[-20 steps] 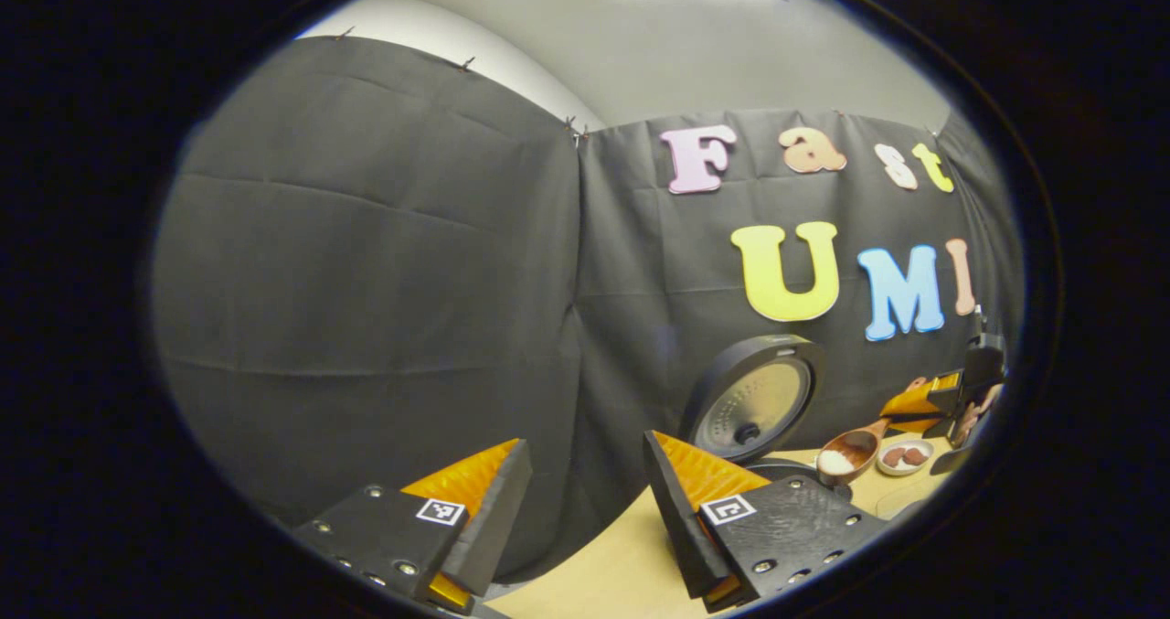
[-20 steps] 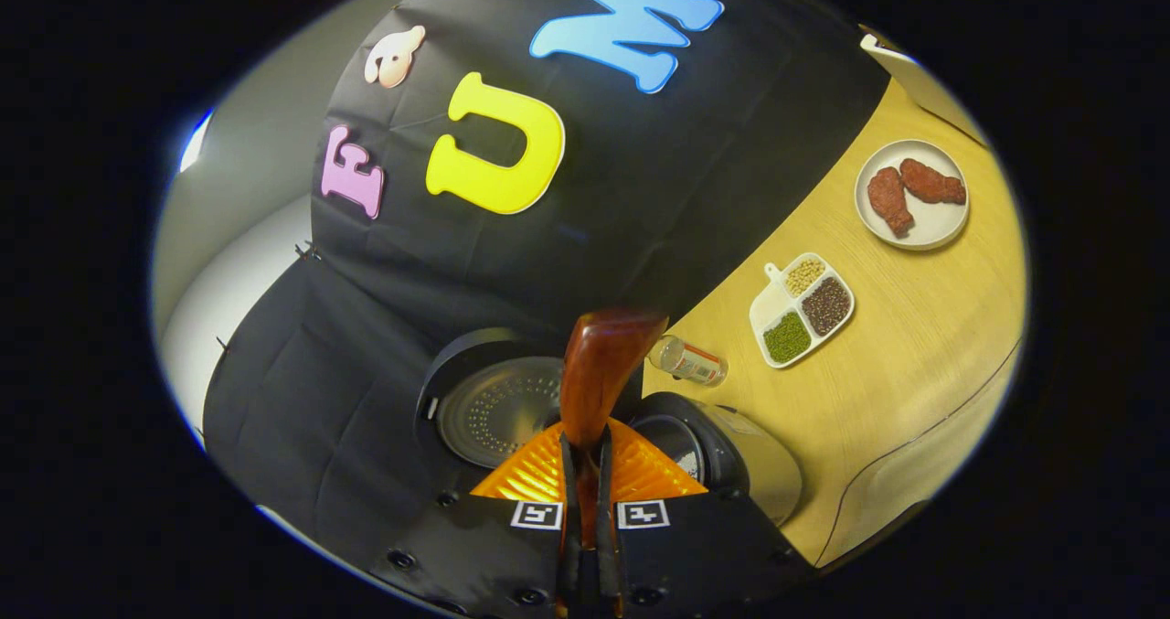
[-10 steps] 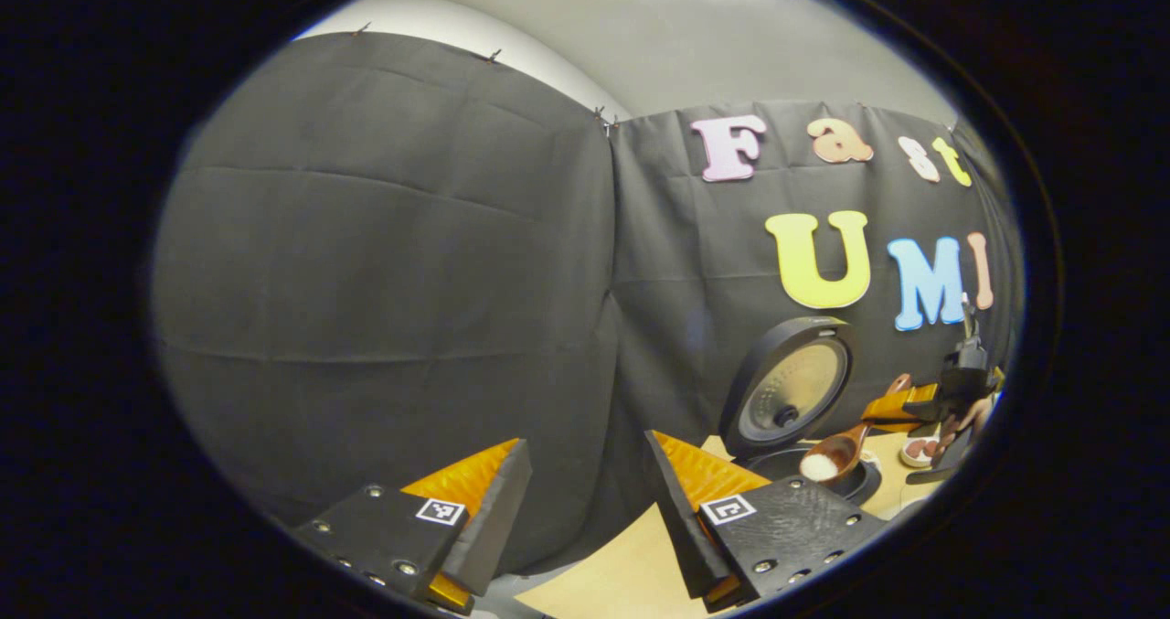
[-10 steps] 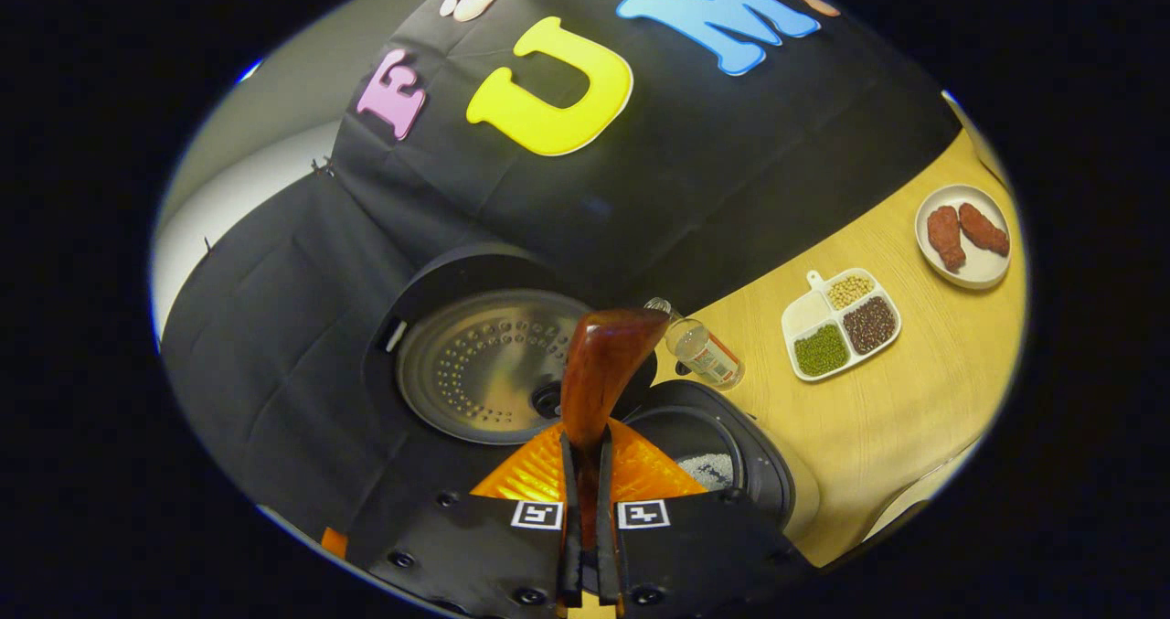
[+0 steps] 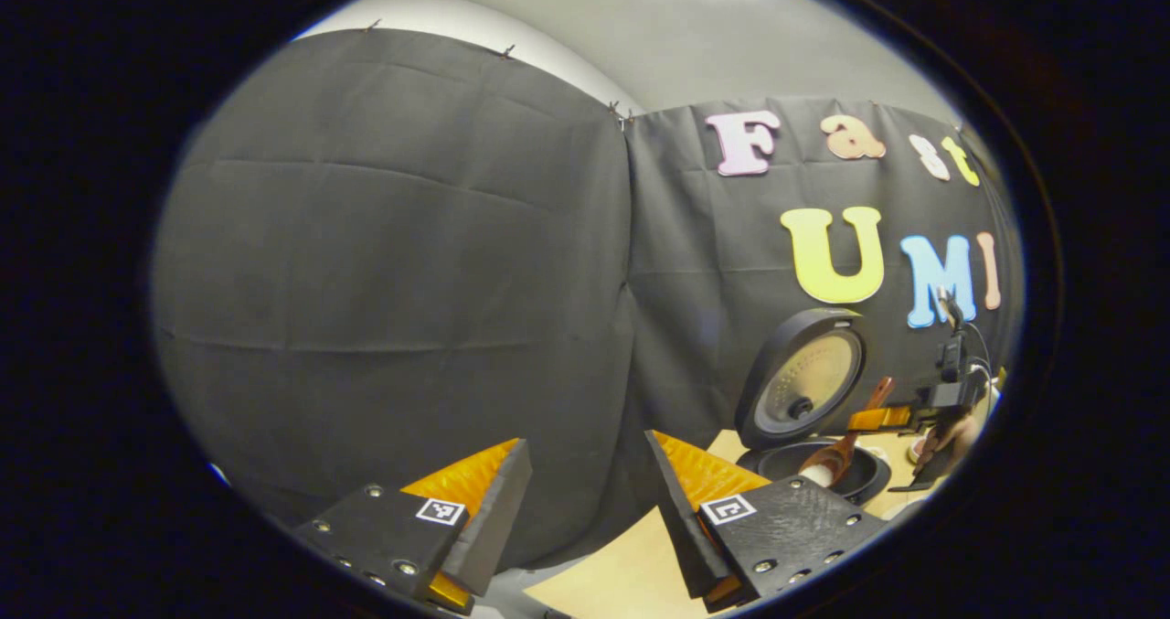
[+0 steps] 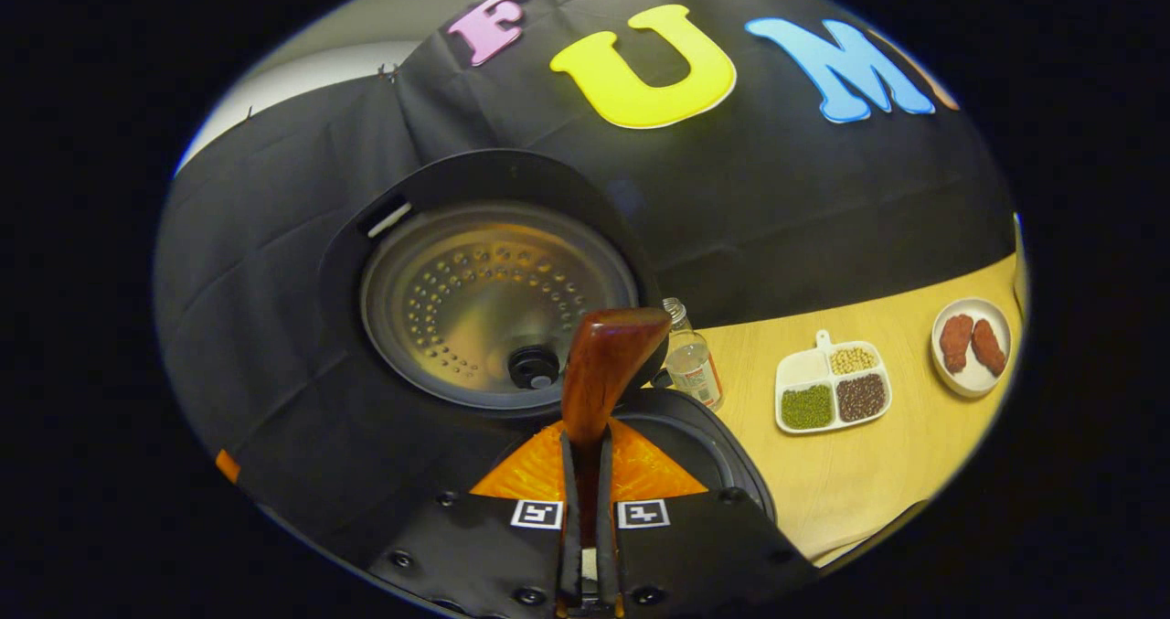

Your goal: Close the left gripper, press the button to open the rice cooker; take a wooden spoon from the chopstick holder with the right hand, scoop a spoonful of rice and pour it into the rice cooker, then put the wooden spoon back into the chopstick holder.

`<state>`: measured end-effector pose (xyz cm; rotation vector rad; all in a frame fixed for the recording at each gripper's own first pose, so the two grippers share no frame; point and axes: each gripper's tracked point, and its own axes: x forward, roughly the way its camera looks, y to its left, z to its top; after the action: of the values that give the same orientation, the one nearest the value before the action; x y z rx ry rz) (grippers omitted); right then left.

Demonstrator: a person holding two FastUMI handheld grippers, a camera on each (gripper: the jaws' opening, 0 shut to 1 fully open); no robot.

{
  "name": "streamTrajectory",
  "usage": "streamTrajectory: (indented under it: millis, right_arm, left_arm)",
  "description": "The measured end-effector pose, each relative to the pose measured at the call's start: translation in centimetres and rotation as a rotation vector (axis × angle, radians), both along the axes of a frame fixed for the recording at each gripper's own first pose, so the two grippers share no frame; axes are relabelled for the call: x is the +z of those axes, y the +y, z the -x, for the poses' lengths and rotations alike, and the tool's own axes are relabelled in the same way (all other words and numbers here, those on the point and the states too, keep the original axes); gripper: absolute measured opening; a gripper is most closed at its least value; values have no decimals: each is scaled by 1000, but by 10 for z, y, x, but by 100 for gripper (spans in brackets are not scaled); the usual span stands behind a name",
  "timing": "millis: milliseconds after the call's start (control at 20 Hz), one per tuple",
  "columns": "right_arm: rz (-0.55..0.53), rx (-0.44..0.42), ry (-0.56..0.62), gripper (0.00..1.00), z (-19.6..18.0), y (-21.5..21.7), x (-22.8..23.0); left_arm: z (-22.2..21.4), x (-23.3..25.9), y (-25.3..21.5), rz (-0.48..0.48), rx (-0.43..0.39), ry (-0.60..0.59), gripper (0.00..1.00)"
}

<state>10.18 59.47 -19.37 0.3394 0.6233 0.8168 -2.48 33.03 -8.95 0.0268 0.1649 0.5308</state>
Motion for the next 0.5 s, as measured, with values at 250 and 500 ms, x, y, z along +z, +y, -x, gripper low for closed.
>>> streamTrajectory:
  millis: [250,500]
  right_arm:
    - [150,62,-213,8,3,0,3]
    - [251,112,-422,8,7,4,19]
  left_arm:
    - [-1,-3,-2,6,-4,-2,77]
    - [-5,-2,-4,7,-12,-11,77]
